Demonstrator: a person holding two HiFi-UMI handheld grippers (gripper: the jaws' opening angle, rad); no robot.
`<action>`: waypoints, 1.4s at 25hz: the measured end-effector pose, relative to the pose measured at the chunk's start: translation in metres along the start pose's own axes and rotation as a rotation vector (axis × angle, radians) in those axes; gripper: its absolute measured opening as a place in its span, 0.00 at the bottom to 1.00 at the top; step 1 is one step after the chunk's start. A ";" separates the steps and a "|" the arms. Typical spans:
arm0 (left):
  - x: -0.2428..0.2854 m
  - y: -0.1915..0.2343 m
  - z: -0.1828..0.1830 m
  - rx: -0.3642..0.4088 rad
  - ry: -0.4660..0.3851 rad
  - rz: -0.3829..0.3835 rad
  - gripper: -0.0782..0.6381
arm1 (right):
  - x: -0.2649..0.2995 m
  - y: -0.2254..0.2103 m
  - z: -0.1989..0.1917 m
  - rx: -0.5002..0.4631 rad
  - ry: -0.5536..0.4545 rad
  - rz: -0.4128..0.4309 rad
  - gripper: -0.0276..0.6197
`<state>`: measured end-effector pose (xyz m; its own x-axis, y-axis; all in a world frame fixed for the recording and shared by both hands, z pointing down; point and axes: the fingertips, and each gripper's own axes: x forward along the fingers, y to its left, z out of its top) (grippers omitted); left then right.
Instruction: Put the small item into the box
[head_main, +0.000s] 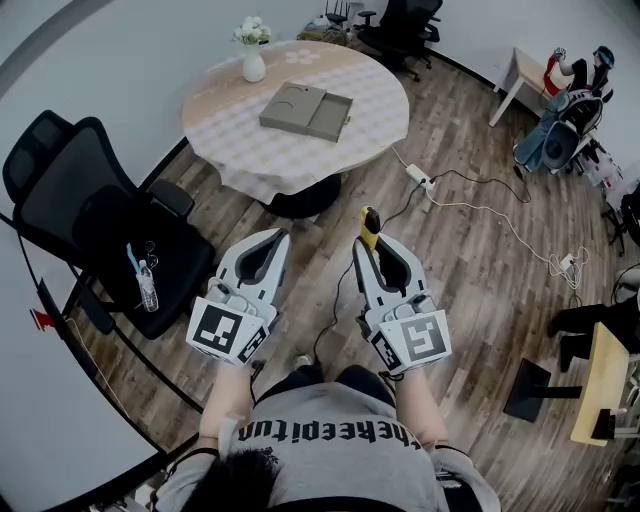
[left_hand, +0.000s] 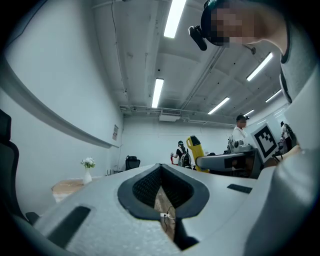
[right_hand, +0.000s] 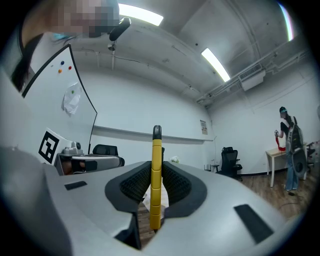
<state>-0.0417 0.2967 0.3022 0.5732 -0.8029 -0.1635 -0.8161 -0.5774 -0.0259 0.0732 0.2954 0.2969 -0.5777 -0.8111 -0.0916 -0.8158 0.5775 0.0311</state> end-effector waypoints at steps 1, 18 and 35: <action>0.000 0.002 0.000 0.002 -0.002 -0.010 0.13 | 0.002 0.001 -0.001 -0.006 -0.002 -0.006 0.16; 0.074 0.032 -0.011 0.004 -0.011 -0.005 0.13 | 0.053 -0.063 -0.007 -0.018 -0.005 -0.017 0.16; 0.199 0.038 -0.020 0.039 -0.028 0.080 0.13 | 0.116 -0.184 -0.017 0.043 0.001 0.099 0.16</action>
<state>0.0433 0.1117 0.2884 0.5043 -0.8414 -0.1943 -0.8617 -0.5049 -0.0499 0.1560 0.0937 0.2976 -0.6555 -0.7498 -0.0897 -0.7527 0.6583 -0.0024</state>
